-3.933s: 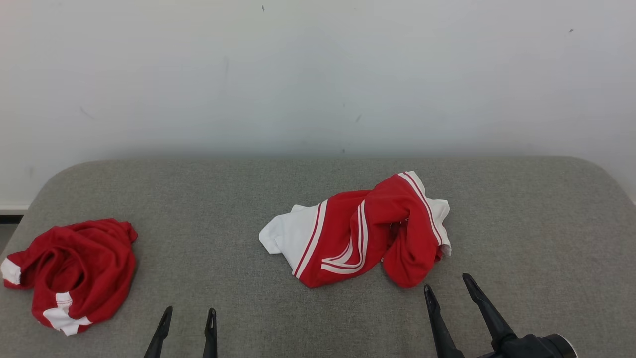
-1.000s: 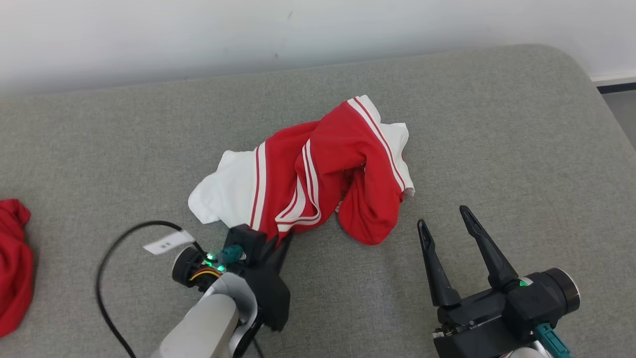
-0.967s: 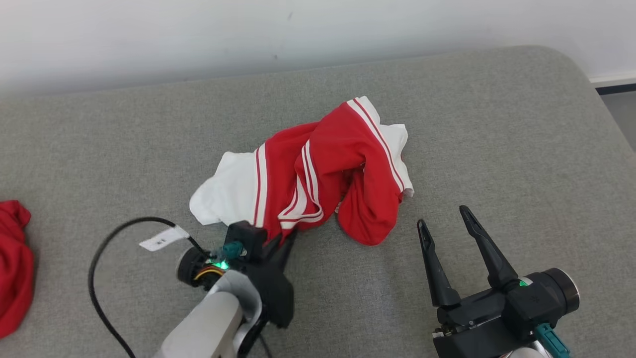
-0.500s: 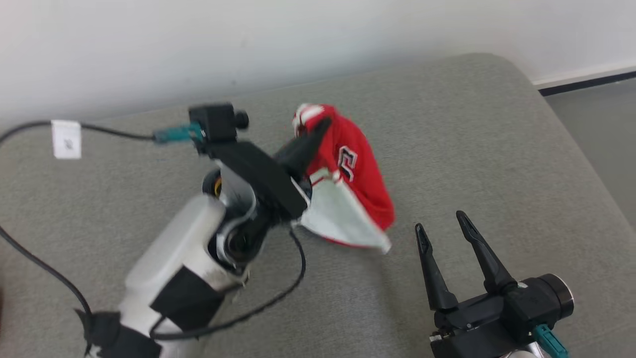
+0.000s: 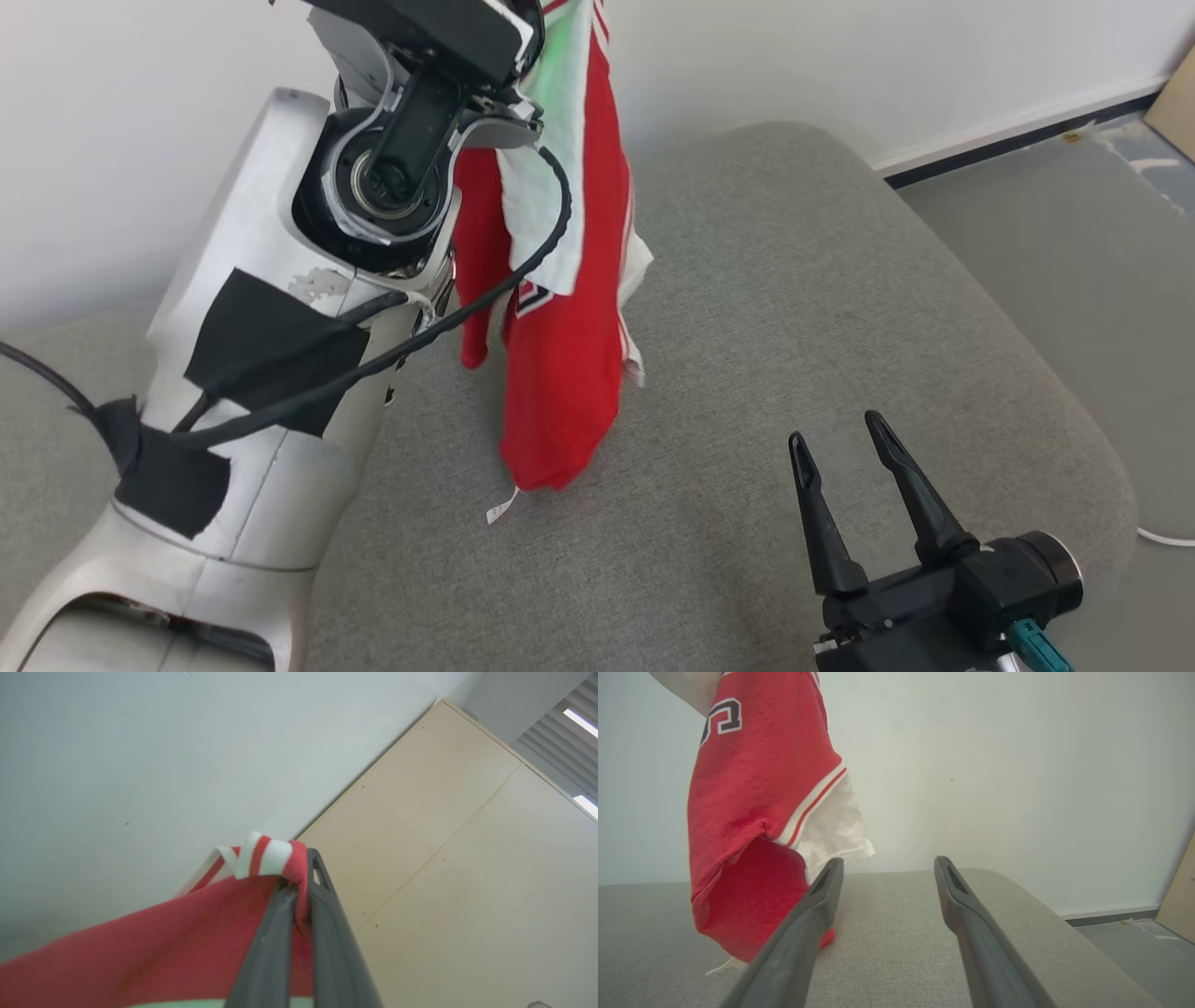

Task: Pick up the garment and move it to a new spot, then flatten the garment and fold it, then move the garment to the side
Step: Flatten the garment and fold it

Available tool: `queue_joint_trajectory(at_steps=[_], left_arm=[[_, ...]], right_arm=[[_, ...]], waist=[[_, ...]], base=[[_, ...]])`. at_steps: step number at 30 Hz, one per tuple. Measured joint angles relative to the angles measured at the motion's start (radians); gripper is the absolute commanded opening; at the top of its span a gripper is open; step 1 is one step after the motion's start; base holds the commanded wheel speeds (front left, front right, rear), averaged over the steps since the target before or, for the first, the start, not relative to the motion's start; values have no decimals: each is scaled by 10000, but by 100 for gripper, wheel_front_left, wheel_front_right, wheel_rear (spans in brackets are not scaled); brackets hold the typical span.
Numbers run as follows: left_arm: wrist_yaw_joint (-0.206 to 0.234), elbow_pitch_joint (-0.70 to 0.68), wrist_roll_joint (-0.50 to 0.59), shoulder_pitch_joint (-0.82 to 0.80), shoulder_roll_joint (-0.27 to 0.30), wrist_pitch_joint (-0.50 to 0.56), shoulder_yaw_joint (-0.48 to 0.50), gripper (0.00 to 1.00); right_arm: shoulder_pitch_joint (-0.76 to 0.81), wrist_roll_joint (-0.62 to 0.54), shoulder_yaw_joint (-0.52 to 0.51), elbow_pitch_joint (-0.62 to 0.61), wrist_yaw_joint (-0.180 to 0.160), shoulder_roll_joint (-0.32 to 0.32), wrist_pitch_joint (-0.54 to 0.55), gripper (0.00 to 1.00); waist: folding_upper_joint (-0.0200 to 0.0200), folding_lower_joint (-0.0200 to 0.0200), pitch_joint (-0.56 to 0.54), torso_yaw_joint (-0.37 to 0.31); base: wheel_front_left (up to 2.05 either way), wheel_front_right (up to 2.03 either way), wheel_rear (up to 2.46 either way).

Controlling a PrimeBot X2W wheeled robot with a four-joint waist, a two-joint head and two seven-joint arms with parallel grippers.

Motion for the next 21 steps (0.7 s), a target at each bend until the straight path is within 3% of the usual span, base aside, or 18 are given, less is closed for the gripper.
queue_joint_trajectory(at_steps=[2, 7, 14, 18, 21], left_arm=[[163, 150, -82, -174, -33, -90, -40, 0], [1104, 380, -332, -1302, -92, -600, -378, 0], [1906, 834, -1122, -2454, -140, -2462, -922, 0], [2353, 2303, -1058, -1625, -36, -2778, -1030, 0], [2435, 3346, -1126, -530, 397, -2947, -909, 0]], right_arm=[[78, -82, -58, 67, 0, 2, 0, 100], [157, -121, -77, 105, 0, 2, 0, 100], [175, 59, -59, 23, 0, 2, 0, 100], [189, 144, -123, -33, 0, 4, 0, 100], [228, 186, -173, -42, 0, 4, 0, 100]], waist=[[0, 1, -159, -86], [-1, -1, -492, -226], [-2, -1, -456, -339], [0, 2, -348, -276], [0, 1, -288, -198]], base=[[0, 0, 0], [0, 0, 0], [0, 0, 0], [0, 0, 0], [0, 0, 0]])
